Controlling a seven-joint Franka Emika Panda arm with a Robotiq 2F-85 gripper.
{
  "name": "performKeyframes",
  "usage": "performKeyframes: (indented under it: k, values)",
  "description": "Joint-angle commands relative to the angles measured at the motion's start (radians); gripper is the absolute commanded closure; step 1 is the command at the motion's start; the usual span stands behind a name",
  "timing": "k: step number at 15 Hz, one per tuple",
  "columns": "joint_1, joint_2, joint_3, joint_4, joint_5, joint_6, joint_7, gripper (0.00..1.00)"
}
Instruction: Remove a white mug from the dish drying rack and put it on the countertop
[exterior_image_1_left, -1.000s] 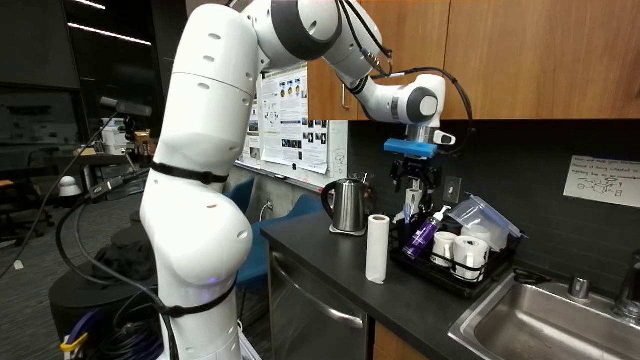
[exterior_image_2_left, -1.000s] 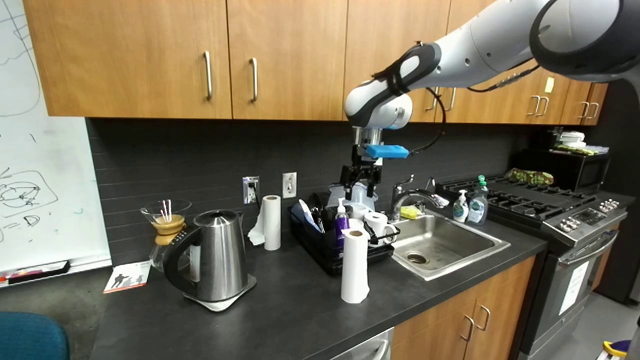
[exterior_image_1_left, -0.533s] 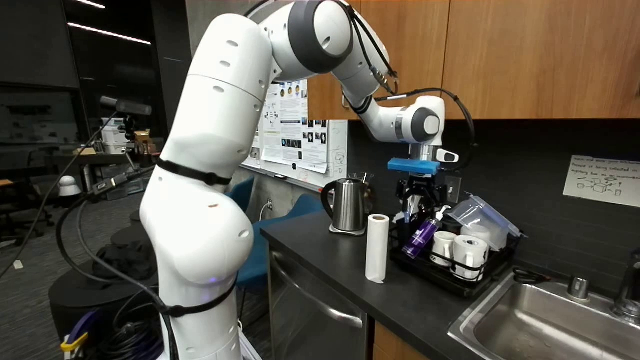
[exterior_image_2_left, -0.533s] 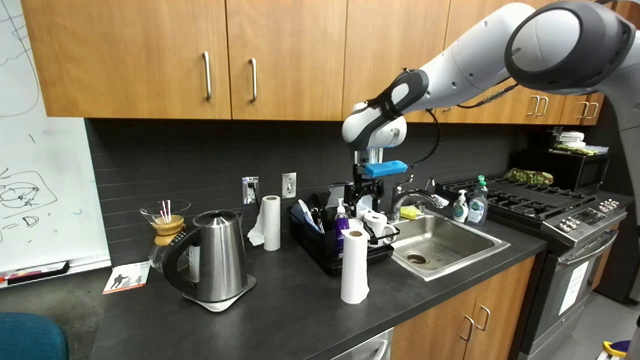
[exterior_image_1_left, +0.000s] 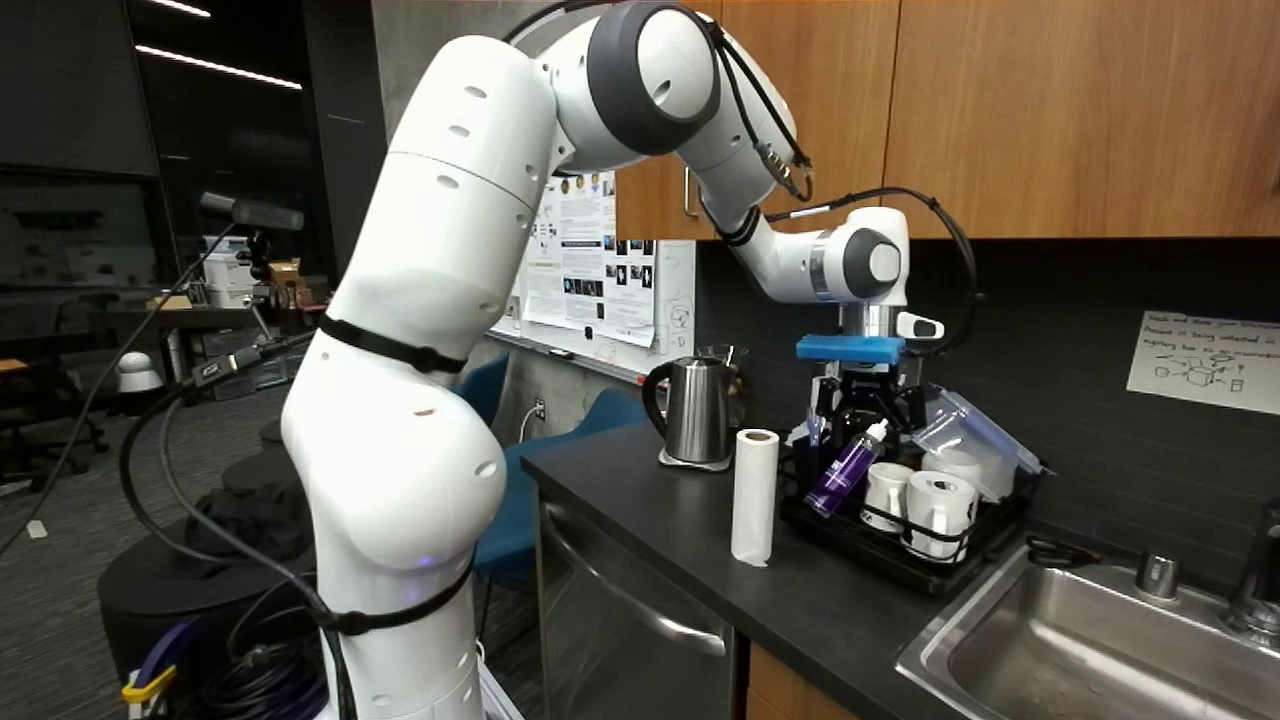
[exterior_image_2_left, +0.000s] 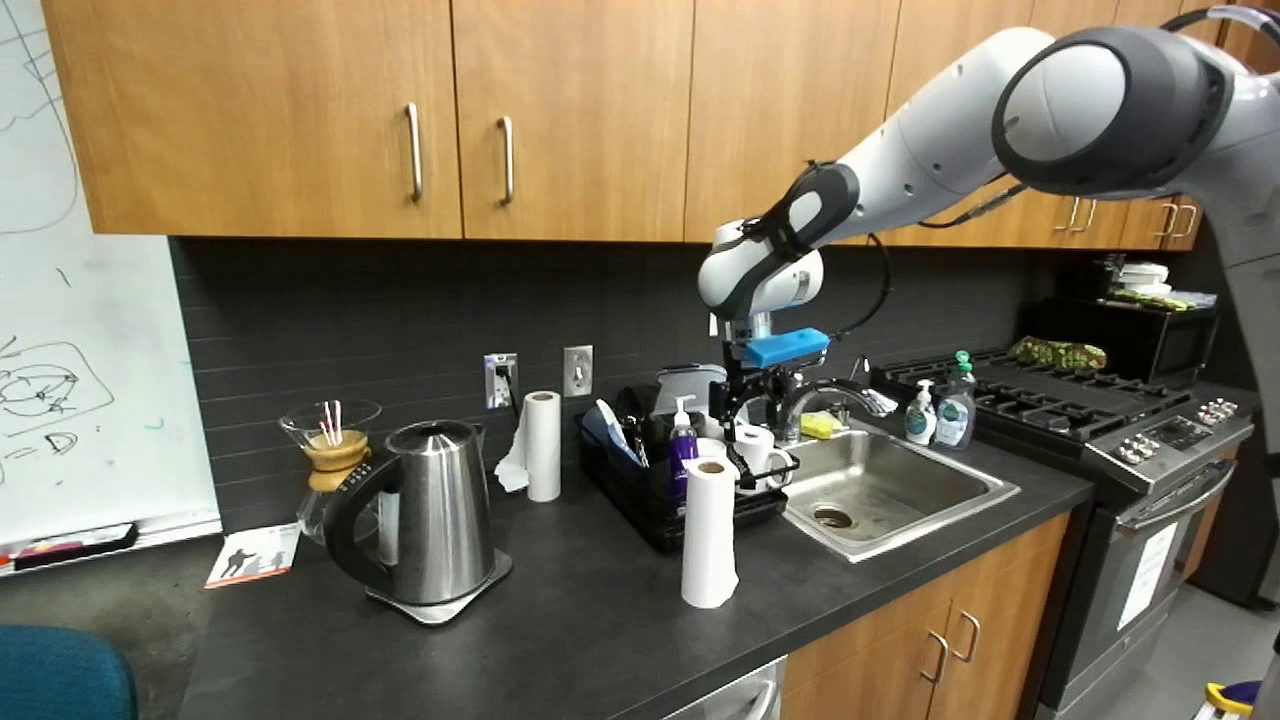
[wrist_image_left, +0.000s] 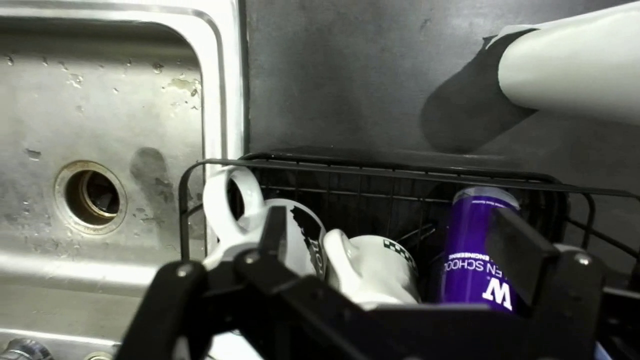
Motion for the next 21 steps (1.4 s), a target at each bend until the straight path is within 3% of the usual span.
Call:
performKeyframes:
  k: [1, 4, 21]
  values:
    - [0.011, 0.029, -0.014, 0.023, -0.069, 0.004, 0.047, 0.0]
    - [0.019, 0.024, -0.017, 0.03, -0.121, -0.047, 0.05, 0.0]
    - [0.0, 0.033, -0.005, 0.016, -0.095, -0.009, 0.032, 0.0]
